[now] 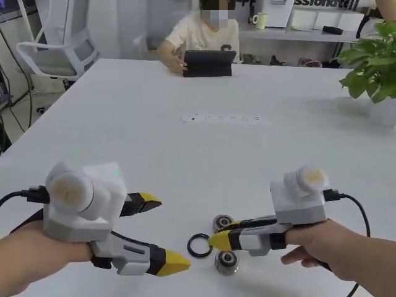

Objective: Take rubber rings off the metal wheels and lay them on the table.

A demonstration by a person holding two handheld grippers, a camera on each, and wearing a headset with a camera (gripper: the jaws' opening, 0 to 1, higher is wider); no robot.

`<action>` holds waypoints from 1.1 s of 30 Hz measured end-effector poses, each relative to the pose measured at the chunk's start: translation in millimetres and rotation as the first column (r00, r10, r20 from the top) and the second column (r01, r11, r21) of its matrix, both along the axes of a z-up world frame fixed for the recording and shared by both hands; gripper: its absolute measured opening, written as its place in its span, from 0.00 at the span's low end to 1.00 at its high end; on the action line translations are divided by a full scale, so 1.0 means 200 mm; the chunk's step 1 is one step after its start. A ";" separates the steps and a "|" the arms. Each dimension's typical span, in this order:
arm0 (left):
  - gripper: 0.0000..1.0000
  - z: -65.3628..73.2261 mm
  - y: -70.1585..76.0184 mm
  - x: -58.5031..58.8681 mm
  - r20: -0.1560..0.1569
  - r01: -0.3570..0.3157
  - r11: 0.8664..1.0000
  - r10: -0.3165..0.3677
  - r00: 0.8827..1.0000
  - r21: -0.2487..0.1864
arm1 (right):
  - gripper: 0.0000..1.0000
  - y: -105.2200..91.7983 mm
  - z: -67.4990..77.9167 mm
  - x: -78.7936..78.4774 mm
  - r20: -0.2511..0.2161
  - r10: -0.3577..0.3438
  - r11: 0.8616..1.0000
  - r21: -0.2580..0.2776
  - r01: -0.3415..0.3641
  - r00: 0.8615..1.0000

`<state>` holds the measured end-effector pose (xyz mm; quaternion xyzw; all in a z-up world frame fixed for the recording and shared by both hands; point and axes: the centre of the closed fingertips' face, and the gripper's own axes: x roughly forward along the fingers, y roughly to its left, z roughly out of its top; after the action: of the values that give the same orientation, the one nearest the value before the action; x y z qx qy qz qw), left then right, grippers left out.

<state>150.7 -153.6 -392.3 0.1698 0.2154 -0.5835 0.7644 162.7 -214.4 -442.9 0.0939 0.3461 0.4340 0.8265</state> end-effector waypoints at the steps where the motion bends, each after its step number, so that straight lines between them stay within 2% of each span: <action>1: 0.70 0.00 0.00 0.00 -0.001 -0.003 1.000 0.003 1.000 -0.003 | 0.25 0.00 0.02 0.00 0.009 0.000 1.000 0.003 0.000 1.000; 8: 0.70 0.03 0.01 0.01 -0.002 -0.022 1.000 0.022 1.000 -0.018 | 0.29 -0.04 0.07 -0.03 0.061 0.013 1.000 -0.015 -0.012 0.998; 11: 0.71 0.05 0.01 0.01 -0.013 -0.029 0.999 0.028 1.000 -0.031 | 0.32 -0.06 0.10 -0.04 0.079 0.015 1.000 -0.016 -0.014 0.997; 15: 0.71 0.08 0.01 0.00 -0.016 -0.037 0.998 0.036 0.999 -0.041 | 0.35 -0.08 0.15 -0.06 0.121 0.023 0.999 -0.026 -0.020 0.992; 26: 0.72 0.13 0.02 -0.03 -0.009 -0.058 0.997 0.057 0.998 -0.055 | 0.47 -0.19 0.25 -0.13 0.243 0.047 0.995 -0.101 -0.023 0.969; 33: 0.73 0.16 0.02 -0.05 0.003 -0.066 0.996 0.066 0.998 -0.061 | 0.55 -0.25 0.29 -0.19 0.298 0.068 0.988 -0.151 -0.023 0.952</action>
<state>140.7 -148.7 -360.1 0.1407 0.2009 -0.5637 0.7887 124.0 -264.1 -384.4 -0.0423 0.2483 0.4357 0.8641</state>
